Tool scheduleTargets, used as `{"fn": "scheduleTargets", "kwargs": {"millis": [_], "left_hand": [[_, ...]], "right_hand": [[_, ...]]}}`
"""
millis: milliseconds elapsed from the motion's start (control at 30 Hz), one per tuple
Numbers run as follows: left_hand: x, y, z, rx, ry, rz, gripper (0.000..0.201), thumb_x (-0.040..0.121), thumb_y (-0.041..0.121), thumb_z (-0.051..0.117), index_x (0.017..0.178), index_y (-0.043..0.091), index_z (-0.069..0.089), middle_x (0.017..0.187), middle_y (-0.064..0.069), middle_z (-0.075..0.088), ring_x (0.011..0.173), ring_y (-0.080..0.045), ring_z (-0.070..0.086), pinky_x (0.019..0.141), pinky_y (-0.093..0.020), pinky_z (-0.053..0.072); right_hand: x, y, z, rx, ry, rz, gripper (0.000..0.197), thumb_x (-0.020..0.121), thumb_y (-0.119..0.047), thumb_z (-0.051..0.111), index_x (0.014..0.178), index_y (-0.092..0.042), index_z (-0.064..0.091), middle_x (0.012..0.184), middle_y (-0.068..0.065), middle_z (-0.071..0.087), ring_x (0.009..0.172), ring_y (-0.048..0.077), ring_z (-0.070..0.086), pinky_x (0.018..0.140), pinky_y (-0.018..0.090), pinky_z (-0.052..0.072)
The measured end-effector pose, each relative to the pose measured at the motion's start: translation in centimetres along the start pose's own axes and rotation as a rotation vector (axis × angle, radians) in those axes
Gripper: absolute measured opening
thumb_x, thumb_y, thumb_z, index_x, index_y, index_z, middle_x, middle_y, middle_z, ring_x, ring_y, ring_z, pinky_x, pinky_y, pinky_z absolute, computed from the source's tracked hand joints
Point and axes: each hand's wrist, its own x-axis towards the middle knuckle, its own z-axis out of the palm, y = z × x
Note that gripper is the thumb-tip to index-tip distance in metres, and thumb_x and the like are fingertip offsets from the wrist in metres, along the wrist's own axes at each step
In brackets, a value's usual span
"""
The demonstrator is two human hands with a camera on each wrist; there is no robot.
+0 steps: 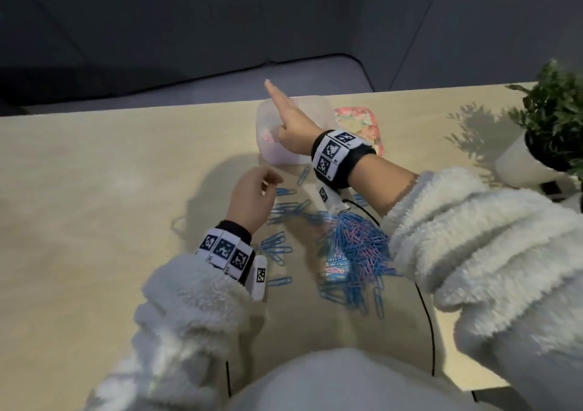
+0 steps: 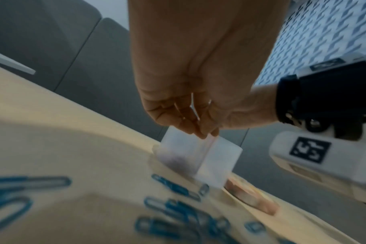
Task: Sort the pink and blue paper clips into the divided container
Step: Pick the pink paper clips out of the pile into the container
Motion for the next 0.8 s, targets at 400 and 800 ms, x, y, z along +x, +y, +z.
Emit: {"fn": "scheduleTargets", "kwargs": {"millis": [400, 800], "left_hand": [[-7.9, 1.0, 8.6, 0.589, -0.505, 0.344, 0.061, 0.079, 0.048, 0.037, 0.131, 0.018, 0.046, 0.139, -0.013, 0.049, 0.123, -0.039, 0.050, 0.097, -0.049, 0.048], [-10.1, 0.7, 7.0, 0.611, -0.366, 0.215, 0.054, 0.088, 0.050, 0.022, 0.131, 0.024, 0.042, 0.132, -0.005, 0.046, 0.124, -0.027, 0.040, 0.102, -0.042, 0.037]], "right_hand": [[-19.4, 12.2, 2.1, -0.319, -0.050, 0.102, 0.038, 0.079, -0.004, 0.044, 0.112, -0.010, 0.064, 0.113, 0.015, 0.062, 0.103, 0.035, 0.055, 0.096, 0.038, 0.043], [-22.0, 15.2, -1.1, -0.139, 0.255, 0.202, 0.043, 0.071, -0.007, 0.037, 0.095, -0.009, 0.072, 0.103, 0.014, 0.071, 0.100, 0.031, 0.063, 0.090, 0.035, 0.048]]}}
